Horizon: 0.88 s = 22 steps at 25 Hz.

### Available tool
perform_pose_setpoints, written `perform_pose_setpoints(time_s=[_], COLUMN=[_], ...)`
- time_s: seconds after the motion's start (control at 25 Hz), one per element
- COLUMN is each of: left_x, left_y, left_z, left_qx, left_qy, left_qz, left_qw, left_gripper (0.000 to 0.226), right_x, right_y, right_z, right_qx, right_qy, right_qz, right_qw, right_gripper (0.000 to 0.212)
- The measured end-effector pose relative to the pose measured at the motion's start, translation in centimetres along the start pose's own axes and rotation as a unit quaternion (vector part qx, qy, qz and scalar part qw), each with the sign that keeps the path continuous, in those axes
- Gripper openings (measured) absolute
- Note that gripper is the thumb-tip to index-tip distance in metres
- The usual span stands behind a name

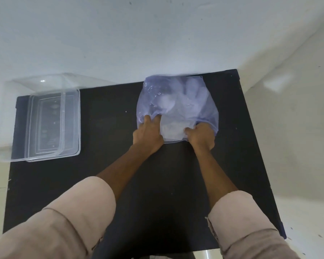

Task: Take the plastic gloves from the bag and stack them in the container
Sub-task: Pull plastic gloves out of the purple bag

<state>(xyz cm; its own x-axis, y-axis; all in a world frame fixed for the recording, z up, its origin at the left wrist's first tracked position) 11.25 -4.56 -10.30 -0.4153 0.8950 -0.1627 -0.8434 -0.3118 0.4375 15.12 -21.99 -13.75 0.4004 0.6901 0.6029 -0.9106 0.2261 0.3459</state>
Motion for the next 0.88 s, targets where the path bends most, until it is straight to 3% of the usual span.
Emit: perform_pose_setpoints(time_s=[0.08,0.16,0.28,0.44,0.52,0.72,0.88], left_x=[-0.1,-0.2,-0.6,-0.8,-0.9,-0.3,0.8], left_y=[-0.4,-0.8,-1.2,-1.5,-1.4,-1.2,-0.7], left_z=[0.4,0.6,0.3,-0.2,-0.1,0.0,-0.1], left_qx=[0.017,0.007,0.0,0.019,0.016,0.004,0.023], left_qy=[0.026,0.045,0.074,0.083,0.086,0.065,0.023], left_qz=[-0.005,-0.016,-0.038,-0.046,-0.048,-0.045,-0.048], left_qw=[1.0,0.999,0.996,0.995,0.995,0.997,0.998], left_gripper=[0.074,0.071,0.069,0.076,0.078,0.078,0.082], right_x=[0.7,0.9,0.9,2.0,2.5,2.4,-0.4], right_y=[0.1,0.8,2.6,3.8,3.9,3.3,5.8], right_z=[0.0,-0.4,-2.9,-5.1,-5.5,-4.2,-1.5], right_qx=[-0.017,-0.04,-0.009,-0.002,-0.032,-0.087,-0.064], right_qy=[-0.102,-0.278,-0.566,-0.614,-0.624,-0.625,-0.639], right_qz=[0.02,-0.019,-0.192,-0.297,-0.306,-0.217,-0.183], right_qw=[0.994,0.96,0.802,0.732,0.719,0.744,0.744], right_gripper=[0.024,0.023,0.027,0.044,0.049,0.038,0.031])
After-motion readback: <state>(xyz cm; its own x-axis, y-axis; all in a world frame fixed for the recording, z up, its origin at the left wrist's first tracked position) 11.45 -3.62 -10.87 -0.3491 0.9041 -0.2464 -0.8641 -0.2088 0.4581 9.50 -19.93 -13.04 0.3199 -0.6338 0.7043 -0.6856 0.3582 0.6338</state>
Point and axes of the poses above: each hand's wrist, its own y-axis away from the middle knuckle, its own z-axis out of the back of the hand, x = y × z, the point moved 4 cm from there along -y, towards the middle knuckle, and after that the axes turned 9 degrees about z, right-handed, at the moved point
